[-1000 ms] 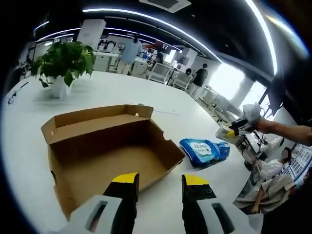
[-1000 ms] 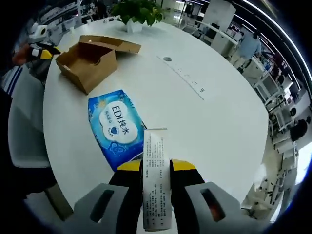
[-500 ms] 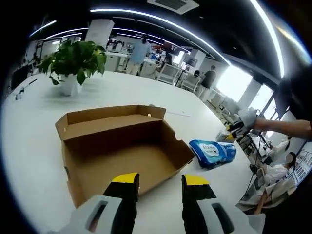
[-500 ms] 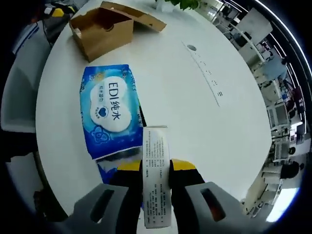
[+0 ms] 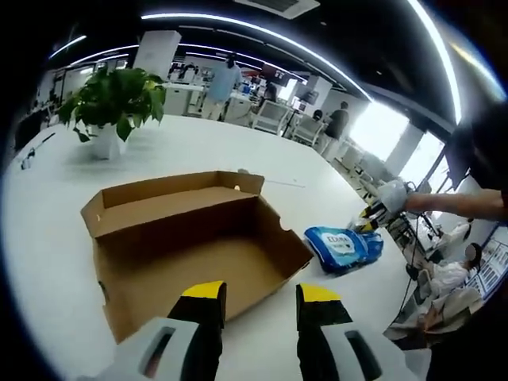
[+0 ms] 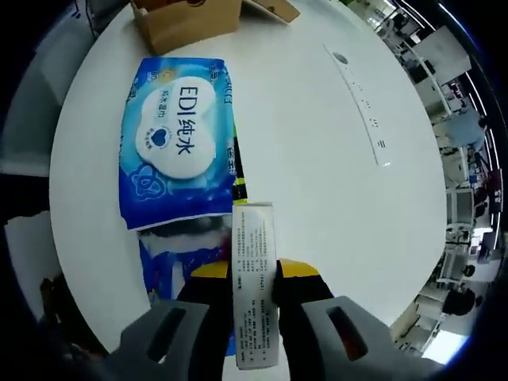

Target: Operate the shoe box by opening the lid, removing the specified soft item, and placing it in the target area until the item is outside and the box remains undamaged.

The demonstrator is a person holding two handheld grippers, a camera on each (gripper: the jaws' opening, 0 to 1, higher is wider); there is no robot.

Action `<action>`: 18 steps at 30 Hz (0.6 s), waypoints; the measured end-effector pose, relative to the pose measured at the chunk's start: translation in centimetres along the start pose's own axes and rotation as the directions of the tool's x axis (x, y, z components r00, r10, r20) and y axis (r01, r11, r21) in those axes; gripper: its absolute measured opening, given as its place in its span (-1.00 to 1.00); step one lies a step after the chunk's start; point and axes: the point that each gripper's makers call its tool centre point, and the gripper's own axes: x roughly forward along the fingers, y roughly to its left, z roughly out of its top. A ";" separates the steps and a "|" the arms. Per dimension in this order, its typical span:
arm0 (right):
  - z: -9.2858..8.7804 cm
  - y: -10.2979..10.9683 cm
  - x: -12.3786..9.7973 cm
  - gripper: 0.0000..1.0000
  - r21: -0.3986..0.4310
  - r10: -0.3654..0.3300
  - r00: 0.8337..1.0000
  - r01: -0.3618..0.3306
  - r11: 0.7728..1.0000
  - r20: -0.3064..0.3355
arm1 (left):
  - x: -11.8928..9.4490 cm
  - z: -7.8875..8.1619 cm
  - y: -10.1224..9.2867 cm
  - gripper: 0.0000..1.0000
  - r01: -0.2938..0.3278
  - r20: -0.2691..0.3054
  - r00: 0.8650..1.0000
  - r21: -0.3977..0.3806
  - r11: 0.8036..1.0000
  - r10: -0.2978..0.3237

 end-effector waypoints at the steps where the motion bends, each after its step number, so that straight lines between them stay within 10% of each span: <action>1: 0.0 -0.1 0.0 -0.63 -0.008 -0.002 1.000 0.002 1.000 -0.002 | 0.2 0.2 0.0 -0.30 0.004 -0.001 1.000 0.004 1.000 -0.004; 18: -0.5 -0.3 1.0 -0.64 -0.055 0.010 0.999 -0.012 0.998 -0.032 | 0.0 0.5 0.1 -0.29 0.004 0.004 1.000 0.010 1.000 -0.005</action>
